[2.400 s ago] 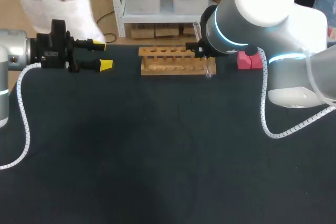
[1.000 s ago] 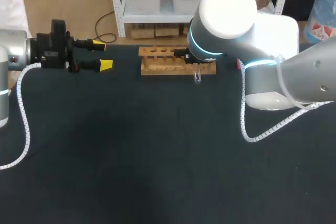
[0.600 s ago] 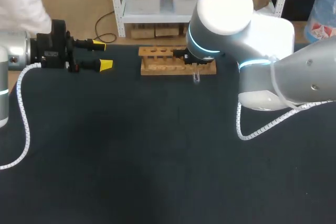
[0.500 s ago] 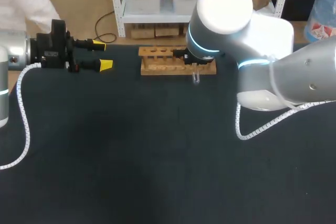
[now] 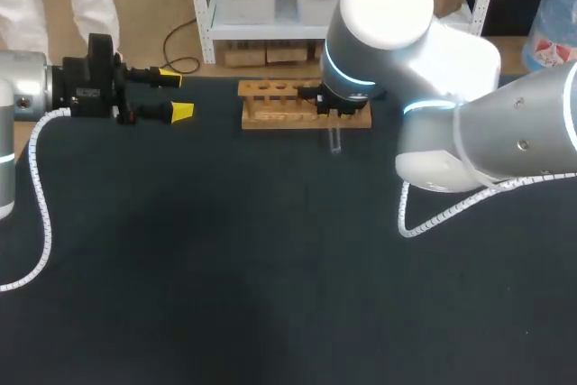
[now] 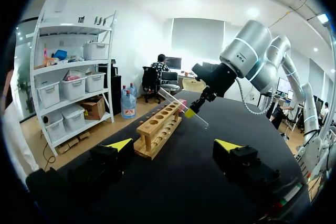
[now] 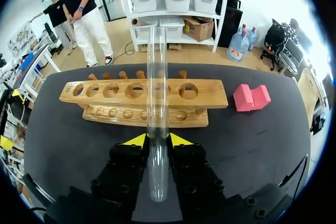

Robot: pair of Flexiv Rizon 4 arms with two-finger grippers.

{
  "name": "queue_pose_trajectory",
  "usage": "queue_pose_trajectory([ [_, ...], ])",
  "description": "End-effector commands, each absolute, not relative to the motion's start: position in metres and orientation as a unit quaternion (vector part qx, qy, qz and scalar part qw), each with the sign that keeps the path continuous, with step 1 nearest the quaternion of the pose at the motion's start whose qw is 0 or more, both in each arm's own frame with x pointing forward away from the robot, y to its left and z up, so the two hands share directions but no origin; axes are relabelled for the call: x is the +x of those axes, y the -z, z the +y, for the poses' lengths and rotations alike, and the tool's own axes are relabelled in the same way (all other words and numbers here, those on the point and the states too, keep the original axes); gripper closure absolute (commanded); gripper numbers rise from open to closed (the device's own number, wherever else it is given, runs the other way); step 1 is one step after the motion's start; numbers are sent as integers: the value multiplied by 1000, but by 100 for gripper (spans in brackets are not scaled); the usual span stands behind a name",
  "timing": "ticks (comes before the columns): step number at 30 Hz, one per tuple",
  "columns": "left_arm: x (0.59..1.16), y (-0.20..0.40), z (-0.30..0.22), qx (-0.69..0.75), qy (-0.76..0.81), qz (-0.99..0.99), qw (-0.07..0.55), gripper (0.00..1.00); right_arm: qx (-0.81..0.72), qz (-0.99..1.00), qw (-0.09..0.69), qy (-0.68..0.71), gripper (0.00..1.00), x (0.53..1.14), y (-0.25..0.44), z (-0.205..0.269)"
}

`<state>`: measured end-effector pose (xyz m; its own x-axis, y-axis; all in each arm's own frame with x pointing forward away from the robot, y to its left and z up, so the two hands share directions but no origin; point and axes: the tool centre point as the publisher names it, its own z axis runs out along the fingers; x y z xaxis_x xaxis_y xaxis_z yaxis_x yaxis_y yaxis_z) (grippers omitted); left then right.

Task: Grasp the test tube, adjust it, and insert it.

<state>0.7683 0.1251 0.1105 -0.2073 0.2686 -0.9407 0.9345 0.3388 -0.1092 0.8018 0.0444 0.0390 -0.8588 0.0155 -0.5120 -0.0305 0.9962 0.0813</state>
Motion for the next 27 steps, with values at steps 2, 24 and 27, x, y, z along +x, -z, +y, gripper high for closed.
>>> queue_pose_trajectory([
  [2, 768, -109, 125, 440, 370, 682, 452, 0, -4, 965, 257, -44, 100, 806, -35, 44],
  [24, 768, -109, 125, 440, 370, 682, 452, 0, -10, 964, 260, -46, 100, 796, -46, 48],
  [27, 768, -109, 125, 440, 370, 682, 452, 0, -12, 963, 267, -47, 100, 792, -53, 50],
])
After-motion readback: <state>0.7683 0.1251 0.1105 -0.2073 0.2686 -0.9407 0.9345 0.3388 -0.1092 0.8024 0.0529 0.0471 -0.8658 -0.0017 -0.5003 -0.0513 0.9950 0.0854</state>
